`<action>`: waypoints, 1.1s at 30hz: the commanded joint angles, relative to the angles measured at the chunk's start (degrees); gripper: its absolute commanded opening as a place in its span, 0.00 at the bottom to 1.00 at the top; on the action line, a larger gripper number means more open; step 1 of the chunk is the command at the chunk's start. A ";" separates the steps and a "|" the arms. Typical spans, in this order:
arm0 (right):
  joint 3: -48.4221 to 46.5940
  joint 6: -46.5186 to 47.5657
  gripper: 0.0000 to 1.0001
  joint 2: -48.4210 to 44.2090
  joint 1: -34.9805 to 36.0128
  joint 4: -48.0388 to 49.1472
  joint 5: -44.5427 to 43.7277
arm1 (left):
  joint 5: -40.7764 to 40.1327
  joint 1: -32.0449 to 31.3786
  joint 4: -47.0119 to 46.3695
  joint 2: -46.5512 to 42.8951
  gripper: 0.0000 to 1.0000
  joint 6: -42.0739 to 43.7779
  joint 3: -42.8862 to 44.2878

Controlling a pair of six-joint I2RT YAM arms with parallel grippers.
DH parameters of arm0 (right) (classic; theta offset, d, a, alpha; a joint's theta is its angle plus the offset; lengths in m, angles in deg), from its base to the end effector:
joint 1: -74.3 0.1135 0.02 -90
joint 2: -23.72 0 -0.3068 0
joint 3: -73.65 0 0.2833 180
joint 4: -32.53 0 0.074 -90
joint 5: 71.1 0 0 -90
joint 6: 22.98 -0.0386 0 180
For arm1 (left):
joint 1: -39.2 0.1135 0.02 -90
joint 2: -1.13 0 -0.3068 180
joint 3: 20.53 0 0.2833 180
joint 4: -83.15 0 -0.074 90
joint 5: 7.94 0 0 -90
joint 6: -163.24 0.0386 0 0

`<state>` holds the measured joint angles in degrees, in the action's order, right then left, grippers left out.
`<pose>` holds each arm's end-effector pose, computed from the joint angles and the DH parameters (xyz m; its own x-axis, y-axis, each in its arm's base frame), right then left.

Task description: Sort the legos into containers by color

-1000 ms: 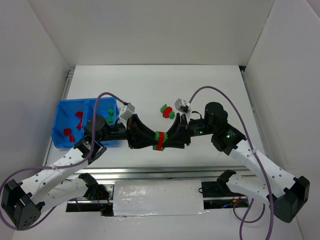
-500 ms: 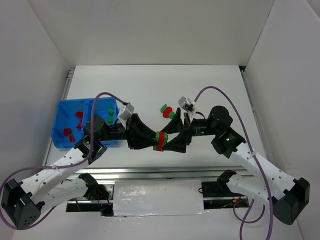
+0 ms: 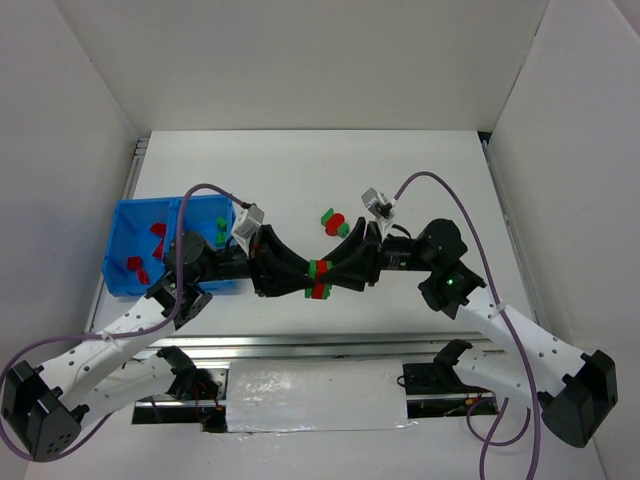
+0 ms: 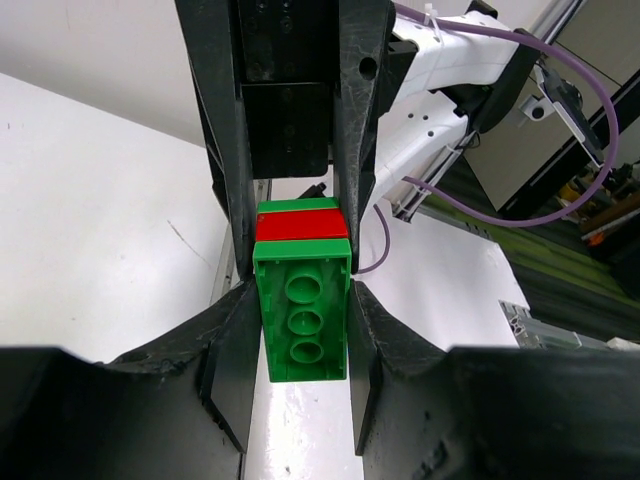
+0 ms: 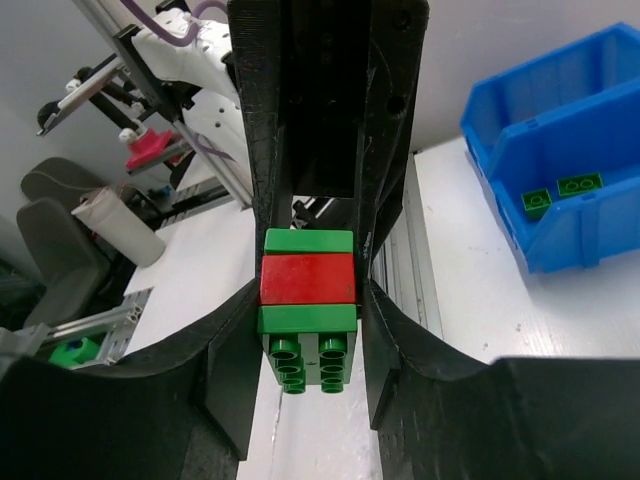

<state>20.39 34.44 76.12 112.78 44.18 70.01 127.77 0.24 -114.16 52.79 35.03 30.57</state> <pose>0.1472 0.1554 0.3821 -0.3878 0.1236 -0.9134 -0.9217 -0.0569 0.3836 0.1456 -0.1533 0.3805 -0.4252 -0.2117 -0.8800 0.9024 -0.0241 -0.4302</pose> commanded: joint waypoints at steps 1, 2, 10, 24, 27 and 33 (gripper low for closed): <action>-0.54 -0.56 0.07 0.77 1.69 4.07 -0.14 | -0.71 -0.59 -3.42 -0.77 0.00 1.39 0.59; -0.27 -0.47 0.00 0.60 1.86 4.42 0.13 | -0.97 -0.59 -2.03 -0.77 0.00 1.74 0.85; 2.19 6.21 0.00 -2.13 0.29 0.91 1.62 | -5.19 -0.33 10.63 -3.93 0.00 10.16 4.62; 3.60 6.21 0.00 -3.62 -11.85 -2.95 2.86 | -29.94 16.61 35.31 -5.97 0.00 9.31 8.06; 2.72 6.91 0.00 -4.67 -11.85 -6.47 -0.92 | -54.70 20.49 48.23 -1.31 0.00 5.11 11.74; 2.80 7.18 0.00 -6.70 -11.85 -8.93 -2.77 | -66.27 30.17 49.41 4.94 0.16 0.00 10.70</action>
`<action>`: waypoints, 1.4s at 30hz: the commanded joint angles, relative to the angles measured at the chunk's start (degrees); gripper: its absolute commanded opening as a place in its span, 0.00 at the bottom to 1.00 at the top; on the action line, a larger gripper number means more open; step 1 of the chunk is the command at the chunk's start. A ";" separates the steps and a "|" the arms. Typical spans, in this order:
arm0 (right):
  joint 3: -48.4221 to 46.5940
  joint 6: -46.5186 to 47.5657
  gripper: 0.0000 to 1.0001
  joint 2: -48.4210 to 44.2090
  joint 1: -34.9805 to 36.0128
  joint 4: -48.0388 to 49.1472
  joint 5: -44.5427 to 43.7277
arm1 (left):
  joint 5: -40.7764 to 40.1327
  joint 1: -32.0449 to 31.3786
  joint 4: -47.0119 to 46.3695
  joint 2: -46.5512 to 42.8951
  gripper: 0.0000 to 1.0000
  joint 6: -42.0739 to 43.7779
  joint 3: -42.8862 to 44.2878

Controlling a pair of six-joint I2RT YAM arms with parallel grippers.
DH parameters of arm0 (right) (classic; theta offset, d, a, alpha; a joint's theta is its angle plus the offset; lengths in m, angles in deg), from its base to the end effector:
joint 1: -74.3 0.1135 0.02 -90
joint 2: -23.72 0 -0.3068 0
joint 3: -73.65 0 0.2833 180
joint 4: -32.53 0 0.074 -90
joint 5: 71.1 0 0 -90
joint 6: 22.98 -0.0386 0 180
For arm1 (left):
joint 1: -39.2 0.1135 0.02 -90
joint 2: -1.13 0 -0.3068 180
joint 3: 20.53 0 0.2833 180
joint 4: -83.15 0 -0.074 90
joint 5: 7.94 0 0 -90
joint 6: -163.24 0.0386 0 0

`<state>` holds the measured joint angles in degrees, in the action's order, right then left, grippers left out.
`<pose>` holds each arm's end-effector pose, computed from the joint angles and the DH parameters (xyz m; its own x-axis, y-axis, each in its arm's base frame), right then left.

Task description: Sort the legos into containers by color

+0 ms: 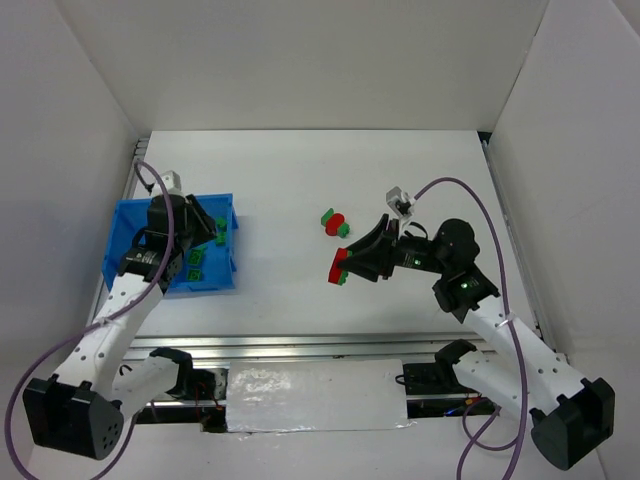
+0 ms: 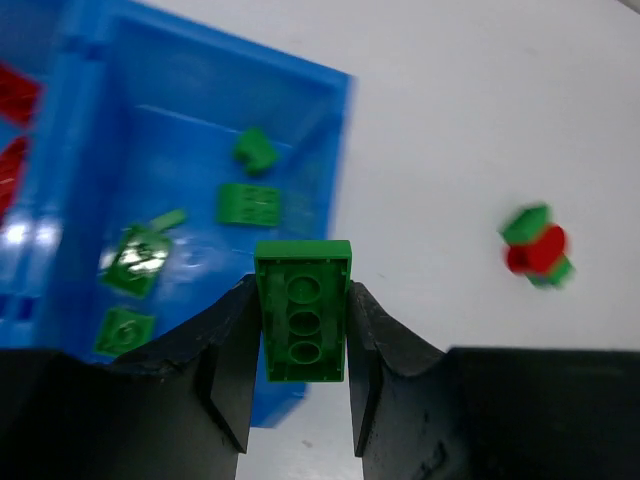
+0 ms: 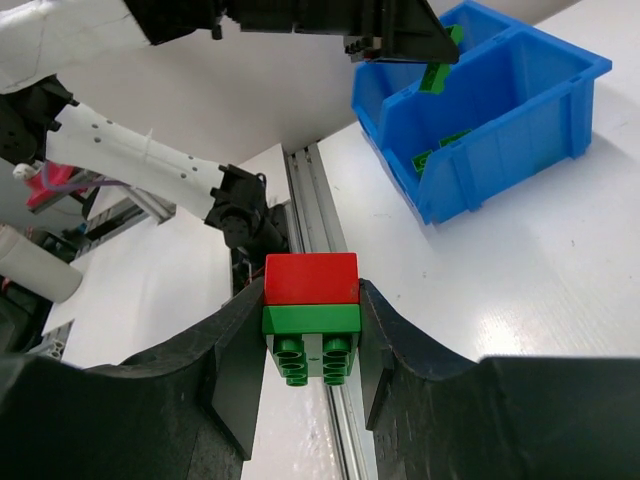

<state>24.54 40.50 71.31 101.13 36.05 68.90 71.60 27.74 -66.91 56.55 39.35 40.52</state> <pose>0.1604 0.1143 0.3562 -0.3634 0.1378 -0.9214 -0.9039 0.1874 0.3846 0.2266 -0.0388 0.3478 -0.3534 -0.4878 -0.7982 -0.1974 0.8729 -0.4461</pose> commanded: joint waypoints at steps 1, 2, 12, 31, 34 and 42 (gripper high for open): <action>-1.44 1.21 0.00 -1.98 -0.20 -1.42 -1.57 | -11.06 2.94 1.89 1.97 0.18 -4.69 0.93; -1.52 1.21 0.00 -1.98 -0.20 -1.51 -1.40 | -11.51 3.37 1.36 3.80 0.25 -4.78 1.19; -1.00 1.04 0.00 -2.24 -0.11 -2.48 -0.69 | -12.21 3.82 1.00 10.06 0.99 -5.57 4.18; -3.20 -14.26 0.02 0.40 1.21 12.01 6.69 | 54.75 -28.95 -41.42 -4.45 0.99 4.62 -6.02; -3.19 -14.08 0.02 -0.31 1.56 11.85 6.86 | 55.28 -33.27 -44.24 -0.32 1.00 4.71 -4.96; -3.90 -12.76 0.02 -0.49 2.43 10.09 8.62 | 55.11 -35.65 -48.39 3.38 0.93 4.00 -3.38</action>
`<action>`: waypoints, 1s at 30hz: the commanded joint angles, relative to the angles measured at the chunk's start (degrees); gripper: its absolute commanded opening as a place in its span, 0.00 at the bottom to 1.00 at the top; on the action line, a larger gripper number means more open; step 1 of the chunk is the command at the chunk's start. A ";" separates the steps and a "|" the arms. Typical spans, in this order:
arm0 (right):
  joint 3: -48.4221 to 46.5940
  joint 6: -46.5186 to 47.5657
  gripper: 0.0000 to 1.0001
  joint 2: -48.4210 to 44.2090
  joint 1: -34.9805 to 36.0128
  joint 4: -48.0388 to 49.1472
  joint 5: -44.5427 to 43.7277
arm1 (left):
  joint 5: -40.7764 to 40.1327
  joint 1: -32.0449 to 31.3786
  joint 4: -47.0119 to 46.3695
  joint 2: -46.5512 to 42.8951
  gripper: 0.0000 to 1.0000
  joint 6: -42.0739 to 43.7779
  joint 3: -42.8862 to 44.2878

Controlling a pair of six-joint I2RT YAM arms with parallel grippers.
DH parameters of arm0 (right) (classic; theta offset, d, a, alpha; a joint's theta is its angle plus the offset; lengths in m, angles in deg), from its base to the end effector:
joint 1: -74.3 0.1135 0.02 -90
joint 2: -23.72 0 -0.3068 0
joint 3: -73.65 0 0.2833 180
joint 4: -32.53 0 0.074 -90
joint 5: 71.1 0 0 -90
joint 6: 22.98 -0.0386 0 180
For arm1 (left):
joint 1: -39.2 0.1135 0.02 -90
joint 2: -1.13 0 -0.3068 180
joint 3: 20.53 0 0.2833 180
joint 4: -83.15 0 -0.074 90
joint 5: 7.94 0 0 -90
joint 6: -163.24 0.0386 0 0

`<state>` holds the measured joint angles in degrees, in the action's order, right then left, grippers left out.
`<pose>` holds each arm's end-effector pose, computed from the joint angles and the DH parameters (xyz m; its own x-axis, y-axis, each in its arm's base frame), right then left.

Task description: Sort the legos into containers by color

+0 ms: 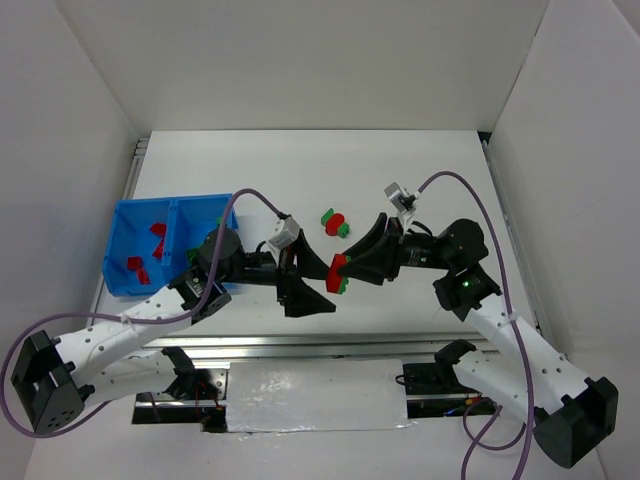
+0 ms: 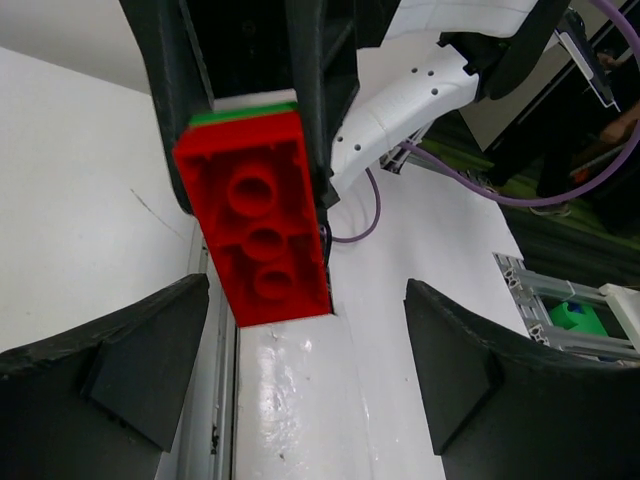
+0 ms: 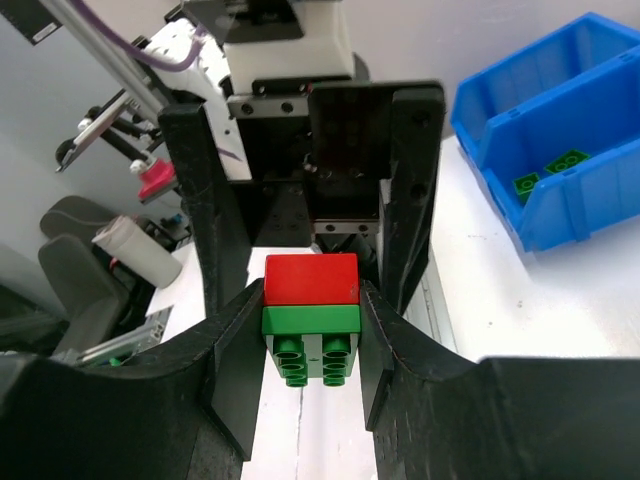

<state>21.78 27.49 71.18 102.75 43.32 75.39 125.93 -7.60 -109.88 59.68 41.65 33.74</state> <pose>0.1491 0.1174 0.3863 -0.4399 0.1613 -0.8835 -0.8952 -0.0008 0.4456 0.1469 -0.1955 0.3696 -0.4322 -0.0914 -0.8971 0.9016 -0.0630 -0.4279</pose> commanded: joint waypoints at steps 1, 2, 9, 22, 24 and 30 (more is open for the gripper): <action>-1.14 0.50 0.02 0.08 1.08 2.73 2.31 | 0.51 -0.30 -4.90 0.69 0.91 1.97 3.75; -1.23 0.85 0.02 0.26 1.17 2.38 2.74 | 0.33 -0.39 -3.76 0.87 0.90 2.93 4.53; -1.93 5.33 0.02 0.17 1.79 -2.98 1.35 | -1.43 -0.30 -0.15 0.78 0.78 5.31 6.47; -2.29 4.99 0.03 0.88 2.75 -2.37 0.90 | 0.24 -0.30 -1.11 3.51 0.22 4.79 7.18; -1.59 5.07 0.19 0.53 2.75 -1.76 1.43 | -0.37 -0.30 -0.50 3.25 0.00 5.14 7.35; 0.70 5.95 0.92 -3.16 2.49 -1.76 -0.94 | -1.43 -0.30 -1.29 -0.79 0.00 5.67 5.60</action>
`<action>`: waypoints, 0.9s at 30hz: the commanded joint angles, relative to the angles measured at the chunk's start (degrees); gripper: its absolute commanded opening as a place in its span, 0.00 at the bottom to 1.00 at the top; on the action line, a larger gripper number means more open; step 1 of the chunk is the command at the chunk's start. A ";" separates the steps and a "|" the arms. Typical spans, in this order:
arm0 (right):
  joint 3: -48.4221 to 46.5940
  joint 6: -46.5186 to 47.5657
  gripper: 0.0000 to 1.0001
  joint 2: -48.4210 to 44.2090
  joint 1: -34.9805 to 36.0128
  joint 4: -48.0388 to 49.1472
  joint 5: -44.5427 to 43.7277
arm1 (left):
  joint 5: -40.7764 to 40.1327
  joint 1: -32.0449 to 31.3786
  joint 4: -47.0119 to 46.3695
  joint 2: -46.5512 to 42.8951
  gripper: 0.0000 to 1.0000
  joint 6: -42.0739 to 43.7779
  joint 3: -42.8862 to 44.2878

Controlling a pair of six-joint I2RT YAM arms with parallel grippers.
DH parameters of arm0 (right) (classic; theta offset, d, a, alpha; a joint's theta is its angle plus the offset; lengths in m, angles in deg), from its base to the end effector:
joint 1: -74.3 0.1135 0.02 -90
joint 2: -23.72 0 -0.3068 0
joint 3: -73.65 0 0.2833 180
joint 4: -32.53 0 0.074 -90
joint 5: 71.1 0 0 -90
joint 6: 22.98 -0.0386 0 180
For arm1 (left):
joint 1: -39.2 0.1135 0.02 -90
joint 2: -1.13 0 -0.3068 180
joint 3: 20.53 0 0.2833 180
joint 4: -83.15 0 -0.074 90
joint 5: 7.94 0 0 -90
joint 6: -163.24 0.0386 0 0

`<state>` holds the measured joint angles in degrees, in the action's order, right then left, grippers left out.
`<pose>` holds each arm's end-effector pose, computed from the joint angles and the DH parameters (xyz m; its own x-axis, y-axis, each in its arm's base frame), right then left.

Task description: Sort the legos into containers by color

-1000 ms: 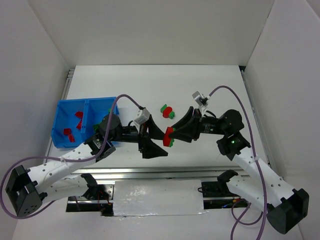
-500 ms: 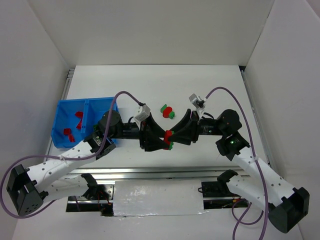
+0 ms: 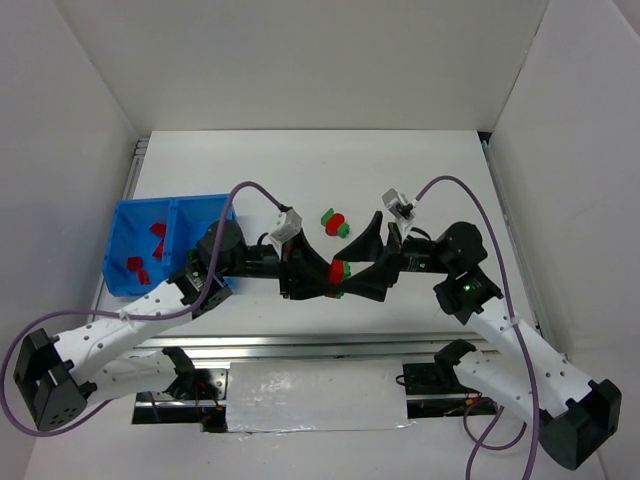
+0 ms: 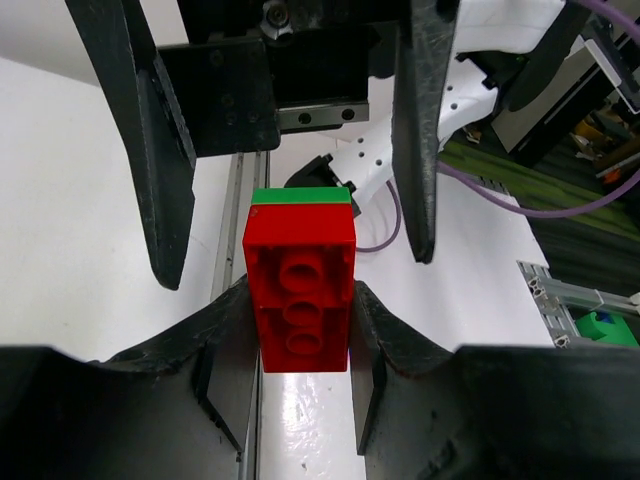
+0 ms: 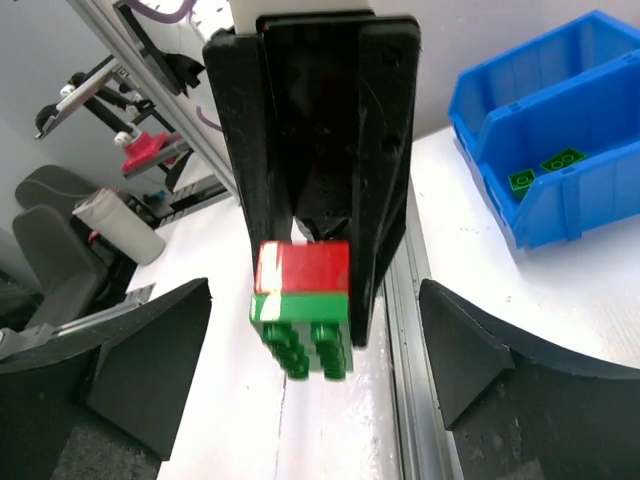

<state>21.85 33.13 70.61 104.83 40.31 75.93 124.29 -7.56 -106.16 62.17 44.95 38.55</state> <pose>0.1431 0.1220 0.3826 -0.3902 0.1222 -0.9126 -0.9202 -0.0182 0.3910 0.1567 -0.2045 0.3854 -0.3949 -0.0923 -0.9141 0.9186 -0.0251 -0.3943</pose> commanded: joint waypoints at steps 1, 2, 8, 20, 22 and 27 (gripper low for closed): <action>0.72 0.14 0.92 -2.77 0.41 1.78 -1.31 | 0.13 -0.35 -5.18 -3.64 0.00 2.37 0.61; 0.81 -0.12 0.92 -2.95 0.41 2.05 -1.23 | 0.21 -0.43 -5.35 -4.08 0.00 2.37 0.44; 2.39 0.24 0.75 -4.18 0.41 3.62 -2.37 | 0.65 -0.35 -6.41 -5.75 0.00 1.93 -0.27; 3.80 -6.89 0.73 -3.21 0.50 14.79 -0.17 | -0.05 -0.35 -6.76 -4.61 0.00 1.66 -0.36; 4.15 -7.33 0.72 -2.95 0.41 15.32 -0.96 | -0.14 -0.35 -6.94 -4.17 0.00 1.75 -0.27; 4.50 -8.39 0.70 -2.60 0.68 16.55 -2.01 | -0.93 -0.35 -6.23 -3.38 0.00 1.66 0.08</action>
<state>25.76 25.92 67.86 104.94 52.99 74.99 123.79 -7.60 -109.07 58.52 44.99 38.20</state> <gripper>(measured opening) 0.703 0.476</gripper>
